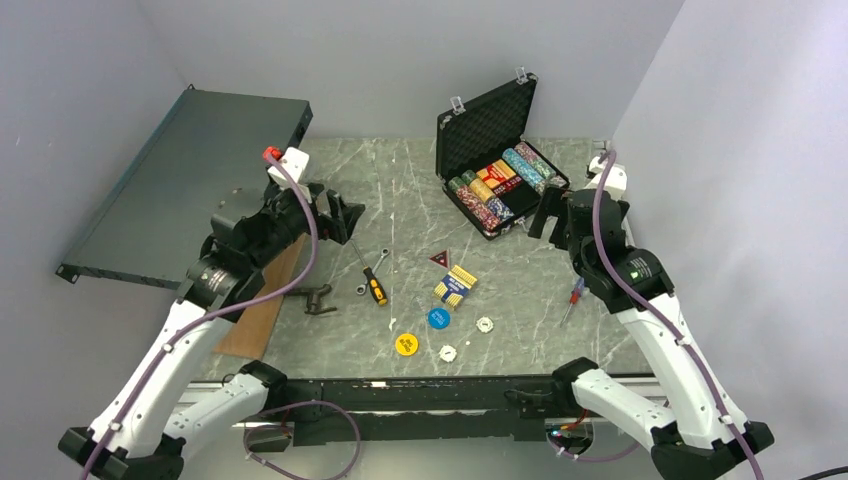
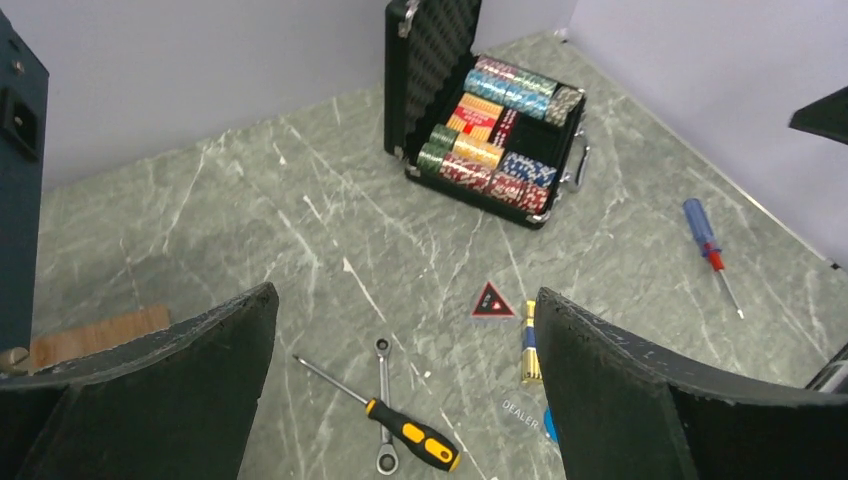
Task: Pack up texas hold em set
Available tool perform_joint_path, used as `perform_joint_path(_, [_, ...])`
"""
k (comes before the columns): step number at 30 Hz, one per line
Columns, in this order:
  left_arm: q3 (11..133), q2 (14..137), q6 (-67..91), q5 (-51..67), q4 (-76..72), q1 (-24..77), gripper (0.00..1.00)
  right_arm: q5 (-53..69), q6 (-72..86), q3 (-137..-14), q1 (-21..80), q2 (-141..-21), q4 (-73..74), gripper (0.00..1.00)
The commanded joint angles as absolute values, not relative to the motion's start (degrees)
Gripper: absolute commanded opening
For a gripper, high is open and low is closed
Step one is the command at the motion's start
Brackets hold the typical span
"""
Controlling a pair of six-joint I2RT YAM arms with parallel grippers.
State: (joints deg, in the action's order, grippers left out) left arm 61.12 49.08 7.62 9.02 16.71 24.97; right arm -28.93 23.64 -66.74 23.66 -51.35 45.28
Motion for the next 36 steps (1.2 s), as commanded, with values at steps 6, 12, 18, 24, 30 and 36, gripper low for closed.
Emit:
perform_joint_path(6, [60.15,46.22,6.44,-3.40,13.51,27.18,0.99,-23.15,22.37,-64.20,23.44,-60.10,50.03,1.00])
perform_joint_path(12, [57.78,43.16,8.63,-5.97,9.38,27.20,0.99,-6.68,32.66,-61.50,25.04,-68.02,44.32,1.00])
perform_joint_path(18, [67.21,48.09,9.25,-3.32,14.86,27.25,0.99,-5.99,58.49,-58.07,34.90,-76.36,33.05,1.00])
perform_joint_path(24, [67.34,51.42,3.22,-2.62,16.14,27.24,0.99,-15.88,77.27,-66.98,39.94,-89.79,46.77,1.00])
perform_joint_path(30, [58.63,47.21,-1.28,3.23,11.87,27.73,0.99,-15.99,82.06,-70.30,41.69,-99.77,51.45,1.00])
perform_joint_path(36, [54.88,43.31,-4.35,0.33,8.56,31.76,0.99,-17.62,85.19,-70.64,42.63,-103.01,52.01,1.00])
